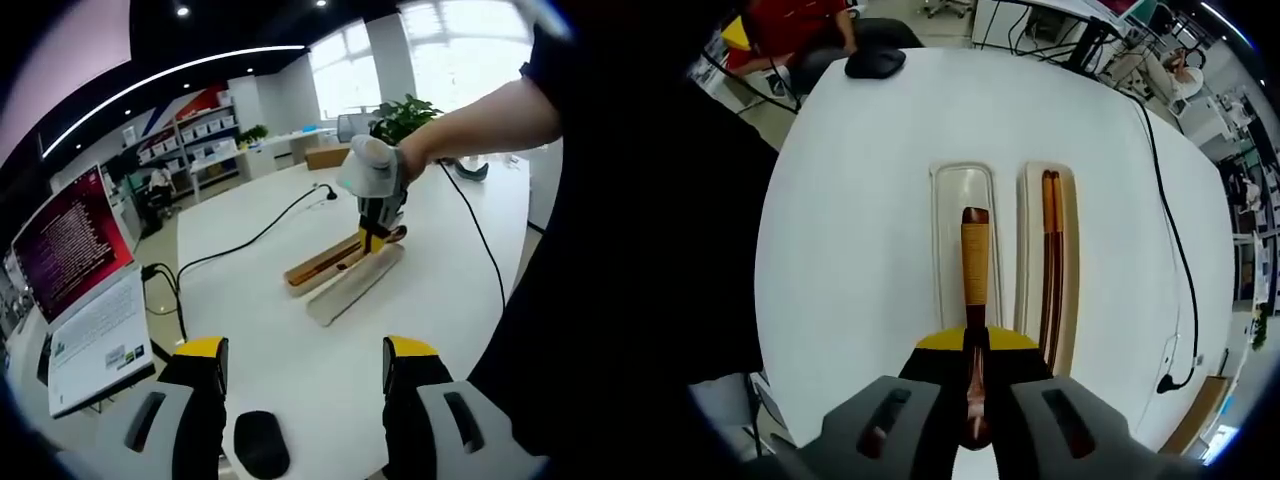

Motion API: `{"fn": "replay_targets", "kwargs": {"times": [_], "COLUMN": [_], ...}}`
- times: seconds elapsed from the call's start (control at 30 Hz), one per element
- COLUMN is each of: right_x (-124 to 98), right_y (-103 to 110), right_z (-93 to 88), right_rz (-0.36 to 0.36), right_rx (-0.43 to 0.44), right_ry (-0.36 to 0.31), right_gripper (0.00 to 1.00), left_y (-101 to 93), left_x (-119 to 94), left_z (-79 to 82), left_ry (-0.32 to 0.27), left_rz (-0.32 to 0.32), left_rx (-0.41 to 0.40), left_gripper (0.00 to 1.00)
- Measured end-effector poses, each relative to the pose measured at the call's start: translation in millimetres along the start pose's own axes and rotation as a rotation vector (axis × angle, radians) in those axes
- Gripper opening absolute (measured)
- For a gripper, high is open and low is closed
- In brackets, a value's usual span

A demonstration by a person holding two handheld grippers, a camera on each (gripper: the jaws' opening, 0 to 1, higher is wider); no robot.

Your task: Arrange the utensils inside the cutlery case until each visible utensil rests in its matching compartment.

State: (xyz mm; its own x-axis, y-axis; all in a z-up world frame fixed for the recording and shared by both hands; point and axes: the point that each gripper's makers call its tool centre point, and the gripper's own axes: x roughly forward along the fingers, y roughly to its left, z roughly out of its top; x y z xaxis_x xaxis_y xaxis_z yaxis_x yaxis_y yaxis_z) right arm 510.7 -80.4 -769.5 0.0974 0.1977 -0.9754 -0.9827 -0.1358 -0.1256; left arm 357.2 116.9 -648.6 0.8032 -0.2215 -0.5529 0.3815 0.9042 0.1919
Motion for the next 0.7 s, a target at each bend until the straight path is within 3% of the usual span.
{"fn": "replay_targets", "kwargs": {"times": [0.7], "right_x": [-6.0], "right_y": [-39.2], "right_z": [1.8], "right_rz": [-0.031], "right_rx": [-0.027], "right_ry": [0.028], "right_gripper": [0.0], "left_y": [3.5], "left_x": [-2.0], "left_z": [-4.1], "left_ry": [0.023], "left_rz": [0.003], "left_rx": [-0.001], "left_gripper": [0.64]}}
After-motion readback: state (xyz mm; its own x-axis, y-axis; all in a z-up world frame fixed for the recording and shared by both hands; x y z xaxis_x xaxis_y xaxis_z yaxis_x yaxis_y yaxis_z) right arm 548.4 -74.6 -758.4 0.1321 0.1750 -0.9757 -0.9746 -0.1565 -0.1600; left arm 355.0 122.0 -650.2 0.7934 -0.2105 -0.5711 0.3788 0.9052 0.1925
